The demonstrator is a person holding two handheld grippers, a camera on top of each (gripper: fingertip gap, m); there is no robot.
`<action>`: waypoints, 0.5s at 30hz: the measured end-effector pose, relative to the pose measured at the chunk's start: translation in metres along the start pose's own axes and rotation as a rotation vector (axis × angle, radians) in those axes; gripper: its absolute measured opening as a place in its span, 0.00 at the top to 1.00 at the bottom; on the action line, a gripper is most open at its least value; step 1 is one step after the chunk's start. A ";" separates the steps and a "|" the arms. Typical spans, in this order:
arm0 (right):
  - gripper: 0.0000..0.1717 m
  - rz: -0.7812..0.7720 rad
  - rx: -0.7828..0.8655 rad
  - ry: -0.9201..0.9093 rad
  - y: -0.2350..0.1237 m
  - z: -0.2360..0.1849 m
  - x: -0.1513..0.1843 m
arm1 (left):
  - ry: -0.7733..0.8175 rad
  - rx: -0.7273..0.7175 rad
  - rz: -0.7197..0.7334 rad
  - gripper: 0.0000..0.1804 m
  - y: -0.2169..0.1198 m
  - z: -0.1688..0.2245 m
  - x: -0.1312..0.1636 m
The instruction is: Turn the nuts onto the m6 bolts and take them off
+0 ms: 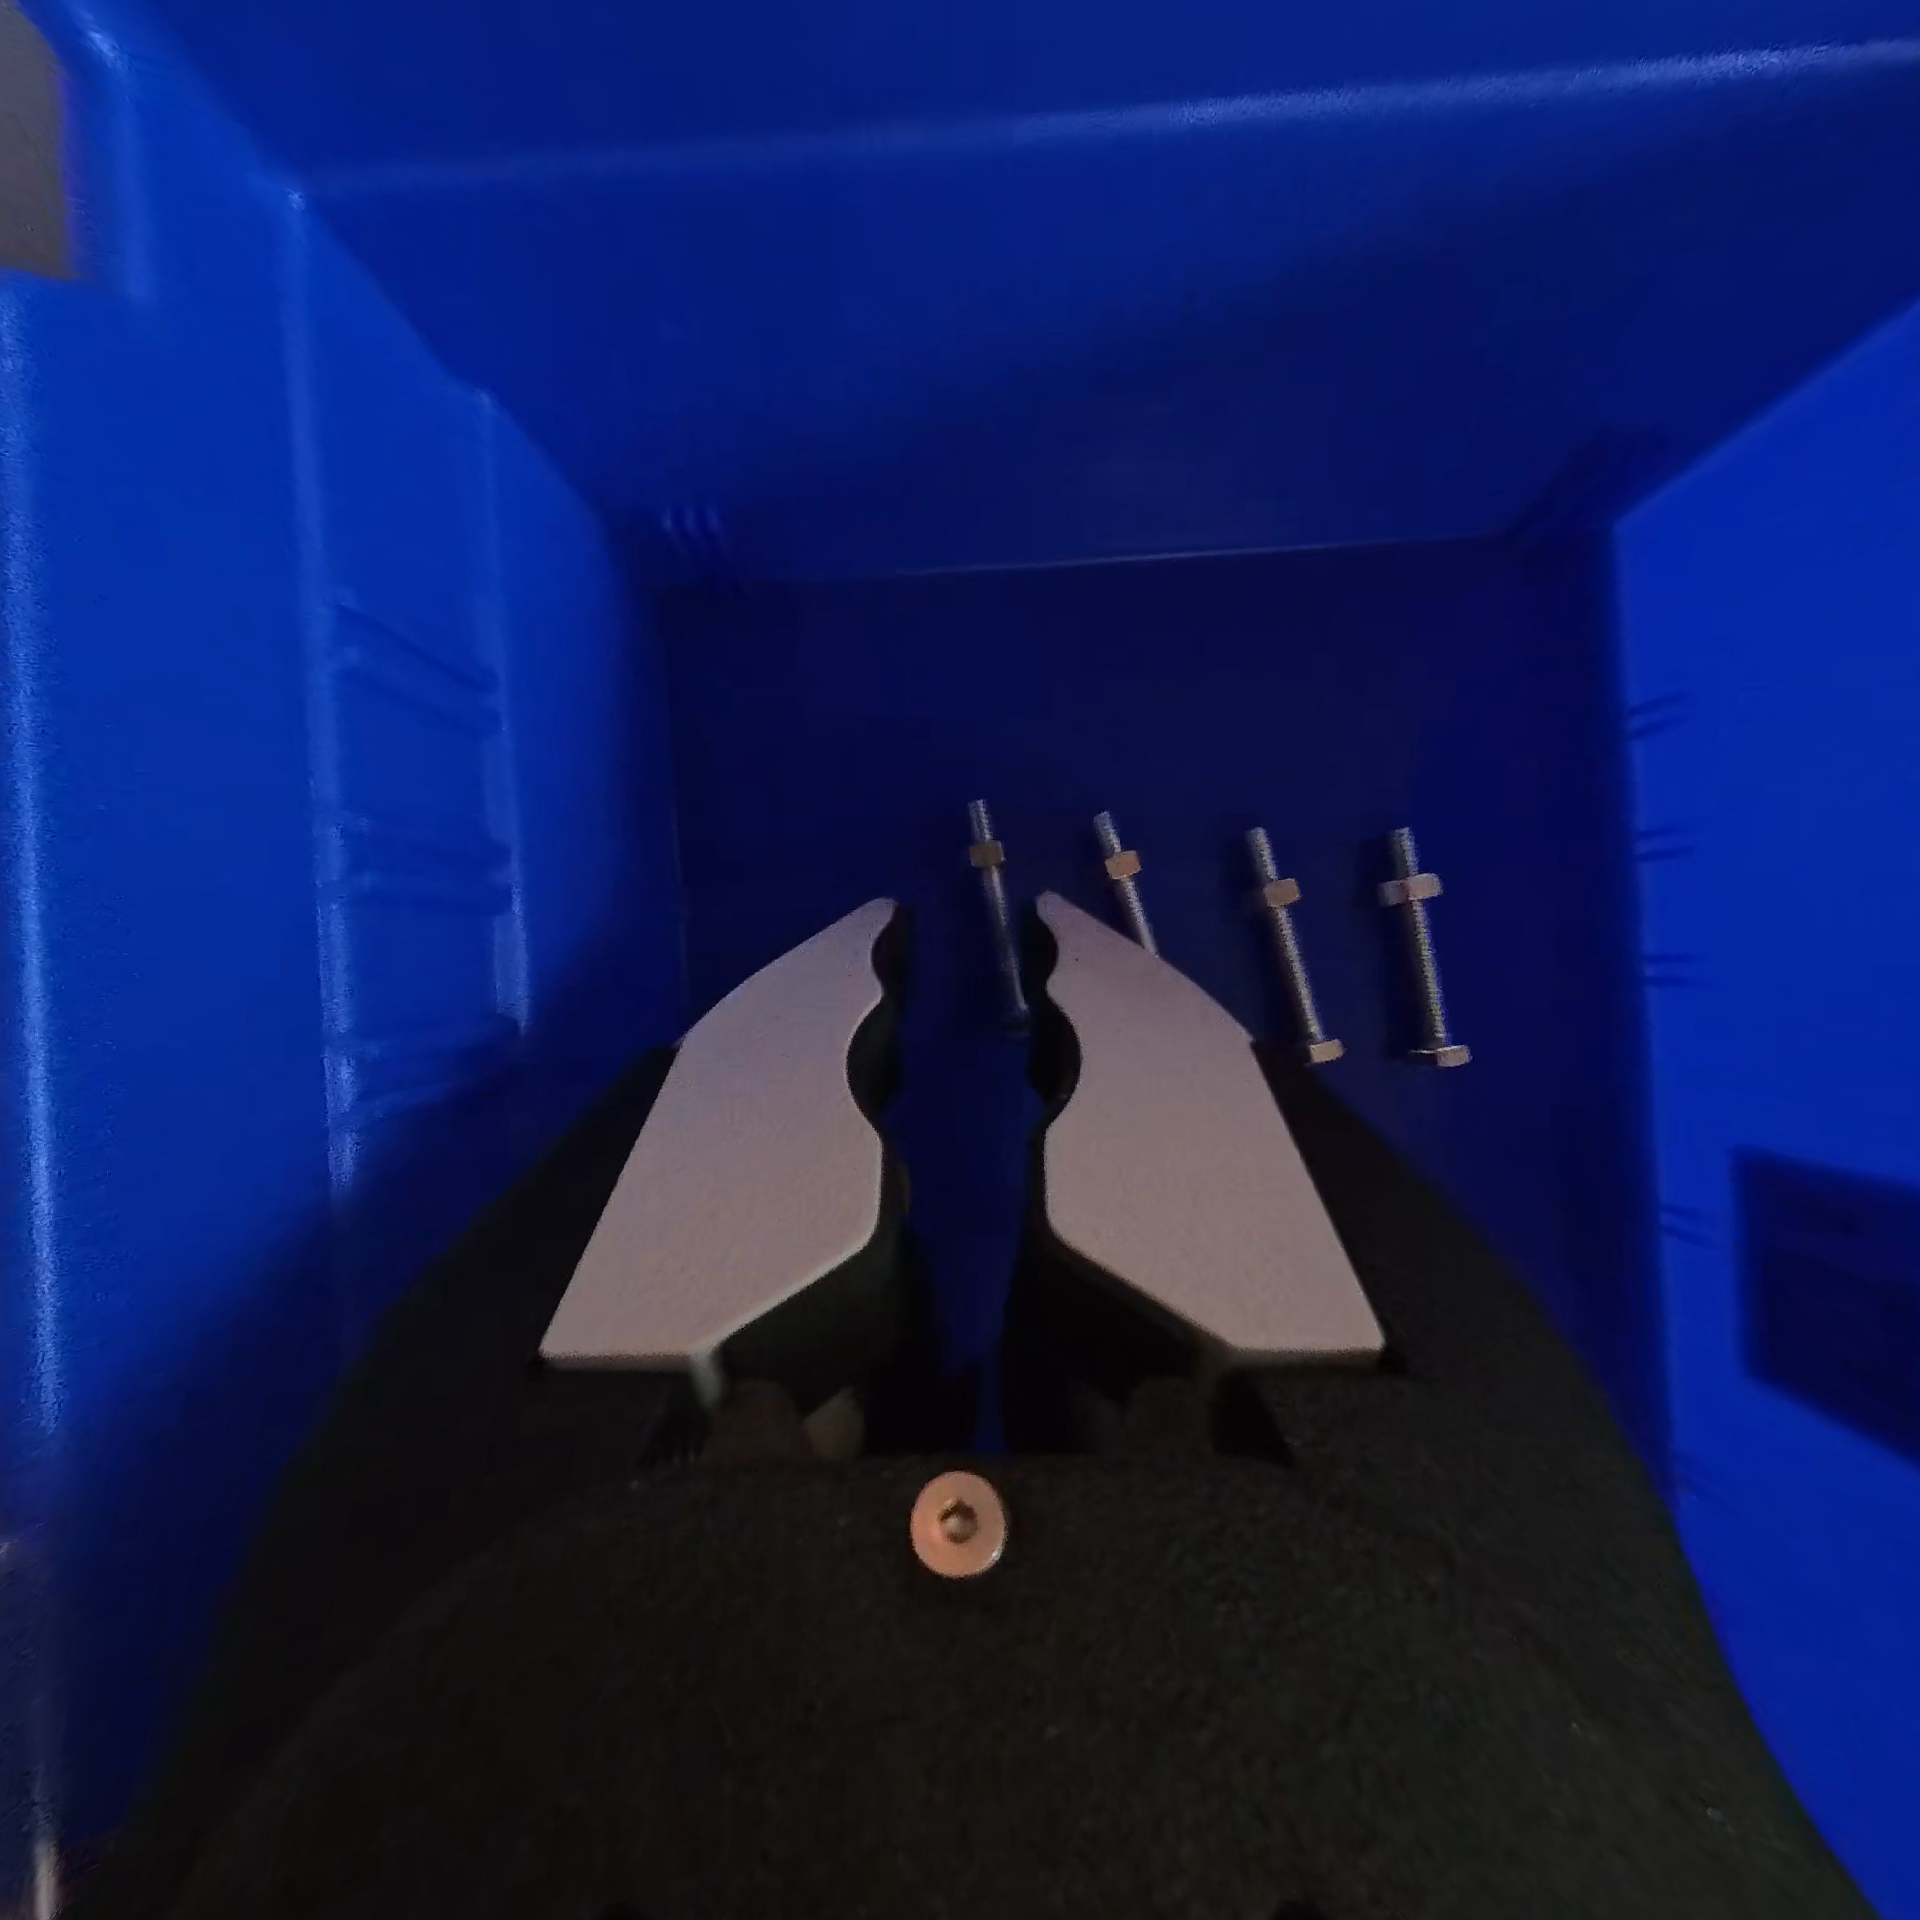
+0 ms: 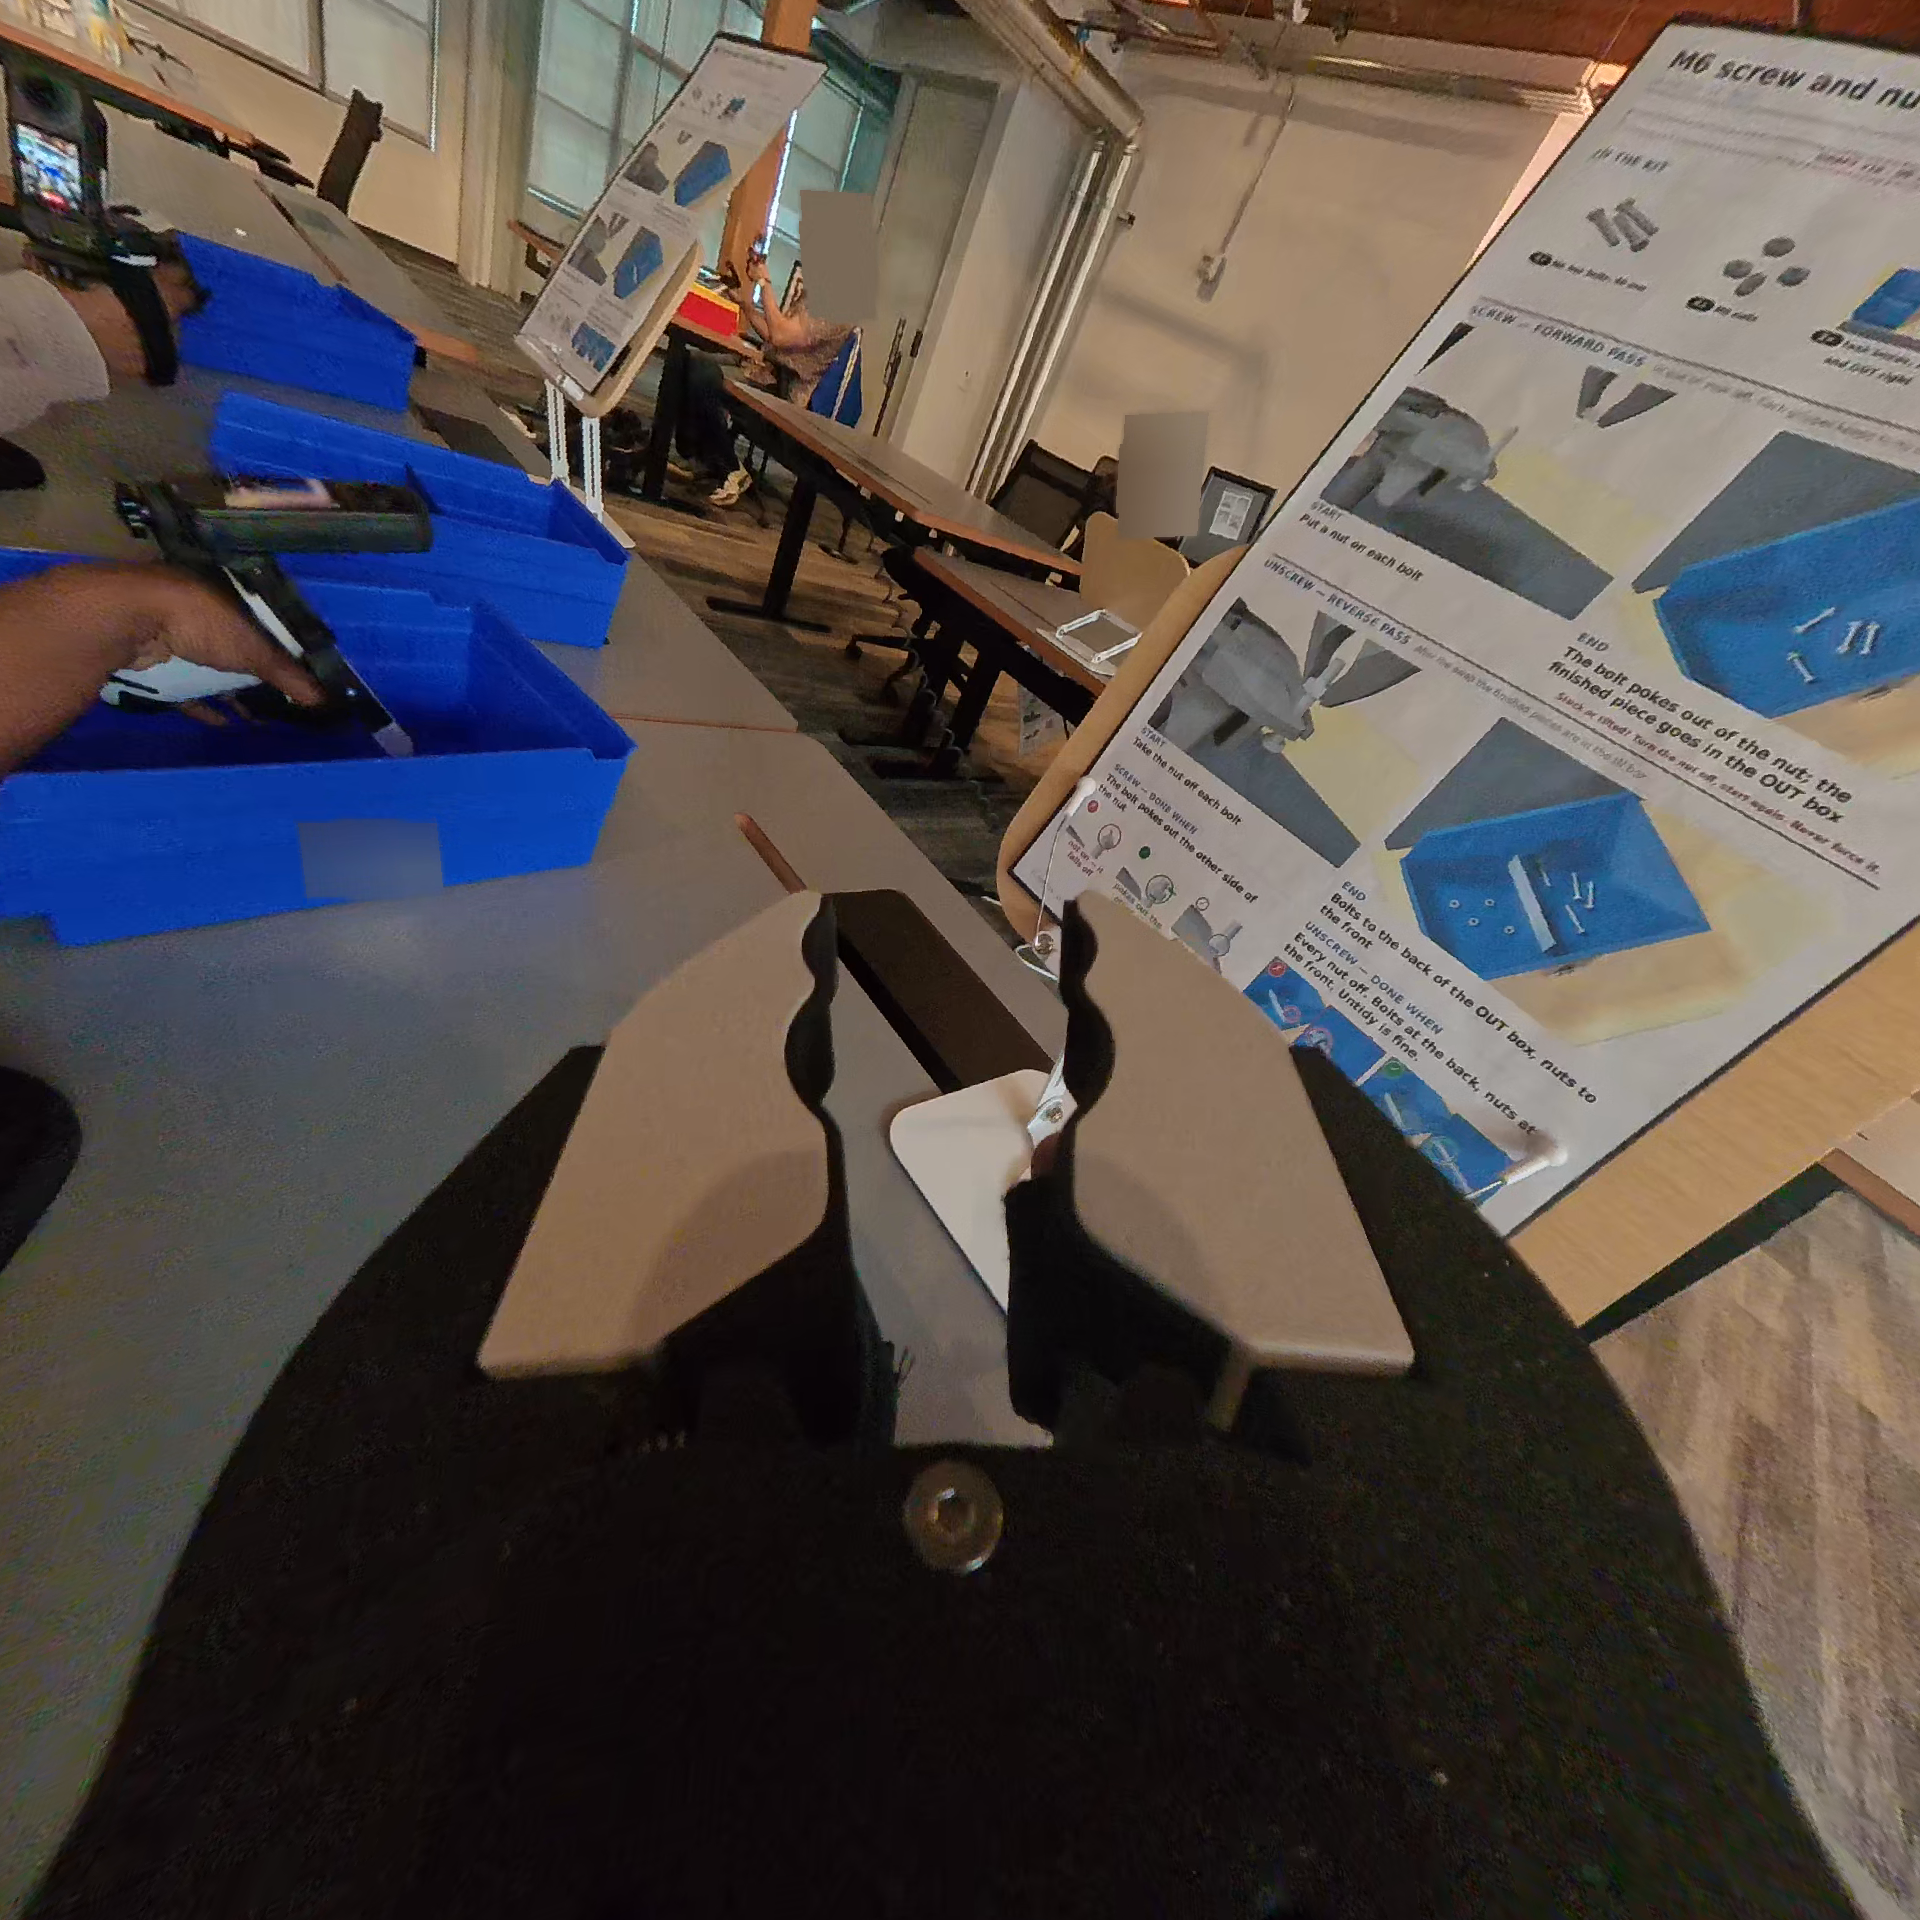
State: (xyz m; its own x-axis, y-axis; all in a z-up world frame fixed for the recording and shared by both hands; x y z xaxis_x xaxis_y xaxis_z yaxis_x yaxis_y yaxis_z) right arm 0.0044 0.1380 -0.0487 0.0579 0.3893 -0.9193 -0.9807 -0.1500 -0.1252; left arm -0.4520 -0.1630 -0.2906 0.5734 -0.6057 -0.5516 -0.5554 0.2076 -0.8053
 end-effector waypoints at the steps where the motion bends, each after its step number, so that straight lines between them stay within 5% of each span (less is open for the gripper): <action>1: 0.76 -0.005 -0.002 -0.001 0.001 0.000 0.001 | 0.002 -0.009 -0.005 0.89 0.002 -0.001 0.000; 15: 0.76 -0.013 0.011 -0.014 0.000 0.000 0.001 | -0.012 0.048 -0.026 0.97 0.007 0.004 0.003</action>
State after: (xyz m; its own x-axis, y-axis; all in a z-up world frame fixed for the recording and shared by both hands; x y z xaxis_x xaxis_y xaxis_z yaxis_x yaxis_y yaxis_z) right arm 0.0045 0.1384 -0.0492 0.0682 0.4043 -0.9121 -0.9819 -0.1348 -0.1332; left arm -0.4517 -0.1603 -0.2987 0.5942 -0.6025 -0.5328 -0.5111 0.2287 -0.8286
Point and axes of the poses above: each gripper's, where its closed fingertips meet, y out along the fingers, x out of its underside, z = x × y across the jaws, the point moved 5 cm from there along -y, back along the fingers, and after that the axes turned 13 degrees about -x, right-handed, at the moved point
